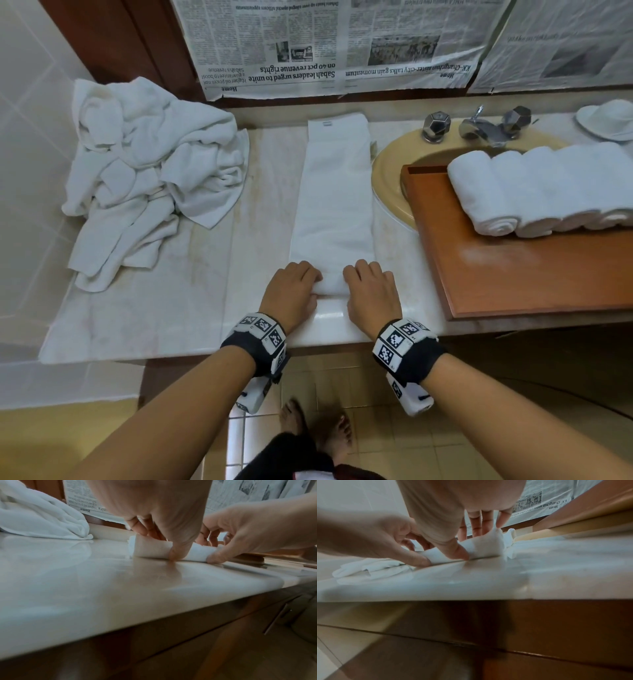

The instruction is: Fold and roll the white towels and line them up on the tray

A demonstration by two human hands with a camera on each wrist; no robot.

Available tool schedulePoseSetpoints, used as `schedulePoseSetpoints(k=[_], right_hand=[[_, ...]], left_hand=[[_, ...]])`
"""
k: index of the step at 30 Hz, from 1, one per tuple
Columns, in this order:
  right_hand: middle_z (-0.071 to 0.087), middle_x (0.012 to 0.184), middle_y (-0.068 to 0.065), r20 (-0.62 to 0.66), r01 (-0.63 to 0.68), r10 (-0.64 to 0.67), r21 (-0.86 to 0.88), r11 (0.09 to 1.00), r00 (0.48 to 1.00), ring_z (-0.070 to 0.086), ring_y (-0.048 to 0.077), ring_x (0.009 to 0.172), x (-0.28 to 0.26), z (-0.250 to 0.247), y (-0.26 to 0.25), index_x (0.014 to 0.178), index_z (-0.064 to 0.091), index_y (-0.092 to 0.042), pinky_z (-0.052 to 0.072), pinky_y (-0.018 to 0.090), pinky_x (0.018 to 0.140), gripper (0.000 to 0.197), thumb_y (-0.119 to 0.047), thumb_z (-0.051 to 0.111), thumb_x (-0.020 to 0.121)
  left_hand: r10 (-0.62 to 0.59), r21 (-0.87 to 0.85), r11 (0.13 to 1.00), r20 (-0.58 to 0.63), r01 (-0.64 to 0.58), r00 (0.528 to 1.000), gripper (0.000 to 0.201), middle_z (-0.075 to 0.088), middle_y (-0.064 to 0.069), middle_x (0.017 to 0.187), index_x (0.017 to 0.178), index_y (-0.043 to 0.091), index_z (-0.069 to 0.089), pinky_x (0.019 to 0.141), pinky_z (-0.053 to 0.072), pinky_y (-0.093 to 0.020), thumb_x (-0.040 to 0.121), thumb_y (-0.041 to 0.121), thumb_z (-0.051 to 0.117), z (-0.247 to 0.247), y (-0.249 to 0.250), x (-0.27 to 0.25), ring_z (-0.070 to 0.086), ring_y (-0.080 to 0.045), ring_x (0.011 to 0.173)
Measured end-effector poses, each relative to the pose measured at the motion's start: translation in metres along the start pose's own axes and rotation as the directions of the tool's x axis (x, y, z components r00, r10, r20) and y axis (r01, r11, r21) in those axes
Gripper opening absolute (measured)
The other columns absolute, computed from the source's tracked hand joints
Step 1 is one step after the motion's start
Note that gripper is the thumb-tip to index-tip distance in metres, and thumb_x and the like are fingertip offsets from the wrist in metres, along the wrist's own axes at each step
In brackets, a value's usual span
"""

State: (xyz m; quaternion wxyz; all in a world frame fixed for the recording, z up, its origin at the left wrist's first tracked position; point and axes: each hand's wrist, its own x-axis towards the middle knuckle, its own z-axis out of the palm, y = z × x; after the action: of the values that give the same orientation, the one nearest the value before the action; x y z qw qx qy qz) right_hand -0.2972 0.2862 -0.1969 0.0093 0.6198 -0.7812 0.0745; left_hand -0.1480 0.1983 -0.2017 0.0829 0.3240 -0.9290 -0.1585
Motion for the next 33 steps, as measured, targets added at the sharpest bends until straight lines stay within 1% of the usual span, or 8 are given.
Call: schedulePoseSetpoints(k=[2, 6, 8, 10, 15, 18, 21, 33], right_hand=[[0.053, 0.08, 0.003, 0.019, -0.018, 0.017, 0.03, 0.999, 1.0, 0.051, 0.026, 0.071, 0.004, -0.001, 0.002, 0.084, 0.057, -0.015, 0.035, 0.033, 0.059, 0.041, 0.002, 0.07, 0.05], [0.055, 0.104, -0.001, 0.105, -0.145, 0.128, 0.181, 0.973, 0.986, 0.049, 0.024, 0.099, 0.013, -0.003, 0.005, 0.105, 0.058, -0.018, 0.027, 0.031, 0.076, 0.034, -0.002, 0.058, 0.074], [0.055, 0.11, -0.004, 0.121, -0.177, 0.155, 0.201, 0.963, 0.981, 0.046, 0.021, 0.105, 0.016, -0.004, 0.006, 0.109, 0.057, -0.02, 0.025, 0.029, 0.079, 0.034, -0.005, 0.055, 0.079], [0.054, 0.113, -0.005, 0.156, -0.221, 0.192, 0.2, 0.954, 0.969, 0.044, 0.019, 0.109, 0.021, -0.005, 0.004, 0.112, 0.056, -0.022, 0.026, 0.029, 0.082, 0.033, -0.008, 0.053, 0.082], [0.056, 0.115, -0.004, 0.187, -0.297, 0.263, 0.182, 0.937, 0.946, 0.045, 0.019, 0.111, 0.03, -0.008, 0.002, 0.112, 0.057, -0.022, 0.028, 0.032, 0.088, 0.03, -0.01, 0.053, 0.084], [0.057, 0.113, -0.005, 0.179, -0.325, 0.292, 0.197, 0.925, 0.94, 0.046, 0.019, 0.111, 0.03, -0.006, -0.001, 0.11, 0.059, -0.022, 0.026, 0.032, 0.086, 0.029, -0.011, 0.054, 0.083], [0.058, 0.111, -0.005, 0.157, -0.354, 0.324, 0.233, 0.906, 0.933, 0.046, 0.018, 0.111, 0.029, -0.004, 0.0, 0.108, 0.062, -0.022, 0.024, 0.029, 0.084, 0.028, -0.011, 0.054, 0.083], [0.058, 0.112, -0.004, 0.144, -0.353, 0.325, 0.266, 0.897, 0.935, 0.046, 0.018, 0.112, 0.028, -0.003, 0.0, 0.109, 0.064, -0.02, 0.026, 0.031, 0.091, 0.028, -0.01, 0.053, 0.086]], left_hand=[[0.037, 0.016, 0.999, 0.009, -0.037, 0.999, 0.04, 0.065, -0.005, 0.082, 0.087, 0.009, 0.068, 0.055, 0.047, -0.031, 0.05, 0.008, 0.084, -0.004, -0.003, 0.004, 0.061, -0.027, 0.066], [0.089, 0.0, 0.996, -0.015, -0.089, 0.996, 0.035, 0.068, -0.004, 0.083, 0.088, 0.01, 0.072, 0.057, 0.05, -0.031, 0.056, 0.013, 0.085, -0.007, -0.016, 0.008, 0.065, -0.026, 0.067], [0.113, -0.008, 0.994, -0.027, -0.113, 0.993, 0.023, 0.069, -0.003, 0.083, 0.089, 0.01, 0.073, 0.058, 0.051, -0.03, 0.068, 0.019, 0.072, -0.007, -0.022, 0.012, 0.065, -0.025, 0.067], [0.126, -0.029, 0.992, -0.013, -0.126, 0.992, 0.031, 0.069, -0.003, 0.082, 0.089, 0.012, 0.073, 0.058, 0.051, -0.03, 0.075, 0.029, 0.051, -0.009, -0.026, 0.015, 0.065, -0.024, 0.066], [0.129, -0.091, 0.988, 0.016, -0.127, 0.992, 0.033, 0.069, -0.005, 0.082, 0.092, 0.011, 0.074, 0.061, 0.052, -0.035, 0.077, 0.031, 0.052, -0.01, -0.035, 0.027, 0.066, -0.028, 0.068], [0.077, -0.119, 0.99, 0.041, -0.072, 0.996, 0.03, 0.068, -0.009, 0.101, 0.112, 0.011, 0.07, 0.079, 0.046, -0.035, 0.087, 0.024, 0.06, -0.012, -0.035, 0.03, 0.063, -0.03, 0.092], [0.046, -0.091, 0.995, 0.107, -0.036, 0.993, 0.036, 0.061, -0.004, 0.115, 0.129, 0.018, 0.061, 0.088, 0.041, -0.03, 0.096, 0.03, 0.053, -0.011, -0.035, 0.034, 0.054, -0.024, 0.11], [-0.008, -0.105, 0.994, 0.149, 0.024, 0.989, 0.034, 0.061, -0.002, 0.112, 0.129, 0.028, 0.061, 0.087, 0.042, -0.032, 0.096, 0.028, 0.052, -0.01, -0.036, 0.045, 0.055, -0.023, 0.107]])
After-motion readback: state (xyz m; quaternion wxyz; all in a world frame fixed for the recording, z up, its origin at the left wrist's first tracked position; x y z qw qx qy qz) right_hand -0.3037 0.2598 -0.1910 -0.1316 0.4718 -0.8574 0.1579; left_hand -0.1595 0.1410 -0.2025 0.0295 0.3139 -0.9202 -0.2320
